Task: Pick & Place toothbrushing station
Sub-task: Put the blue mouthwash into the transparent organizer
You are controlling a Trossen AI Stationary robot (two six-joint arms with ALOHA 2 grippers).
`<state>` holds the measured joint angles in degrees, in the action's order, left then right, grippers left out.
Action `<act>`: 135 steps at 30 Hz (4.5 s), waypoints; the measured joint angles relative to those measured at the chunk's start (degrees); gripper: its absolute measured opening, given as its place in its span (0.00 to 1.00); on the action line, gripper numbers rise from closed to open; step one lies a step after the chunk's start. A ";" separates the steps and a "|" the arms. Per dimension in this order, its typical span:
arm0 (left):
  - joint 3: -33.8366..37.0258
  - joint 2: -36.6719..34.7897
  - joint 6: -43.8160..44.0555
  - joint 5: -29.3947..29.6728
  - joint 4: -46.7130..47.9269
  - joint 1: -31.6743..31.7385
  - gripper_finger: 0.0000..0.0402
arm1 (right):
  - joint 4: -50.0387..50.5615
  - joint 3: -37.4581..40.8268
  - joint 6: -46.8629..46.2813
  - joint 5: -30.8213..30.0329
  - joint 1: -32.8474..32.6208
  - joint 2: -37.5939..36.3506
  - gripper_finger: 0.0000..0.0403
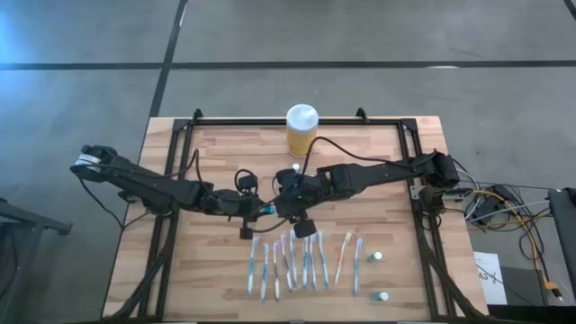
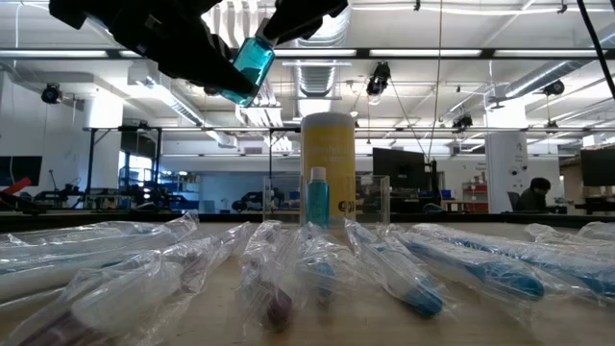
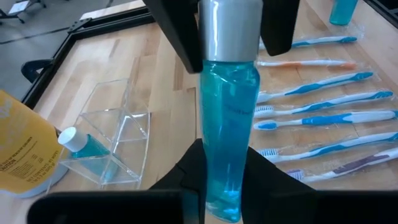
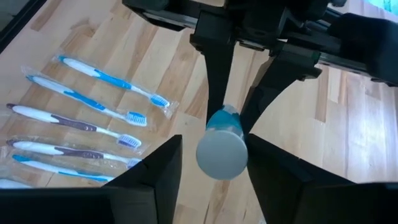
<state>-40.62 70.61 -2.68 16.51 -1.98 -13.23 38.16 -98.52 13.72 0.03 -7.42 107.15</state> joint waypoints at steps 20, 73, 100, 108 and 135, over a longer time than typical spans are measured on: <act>0.00 -0.15 0.86 0.23 0.05 0.11 0.29 | -0.08 -0.27 0.36 -0.27 0.38 -0.07 0.22; 31.54 -24.30 12.25 -5.14 -29.16 -3.87 0.11 | 33.28 -22.93 0.37 2.80 20.15 18.42 0.22; 31.54 -24.30 14.49 -5.34 -28.85 -4.13 0.11 | 24.41 -13.25 -2.69 3.50 20.59 18.69 0.22; 31.54 -24.33 15.05 -5.33 -28.87 -4.15 0.11 | 22.50 -10.51 -2.72 3.69 21.14 18.25 0.23; 31.54 -24.33 14.90 -5.31 -28.85 -4.17 0.11 | 27.64 -12.74 -3.28 3.28 21.09 16.73 0.50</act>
<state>-9.08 46.28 12.22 11.20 -30.83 -17.41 65.80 -111.26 10.44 3.31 13.67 123.89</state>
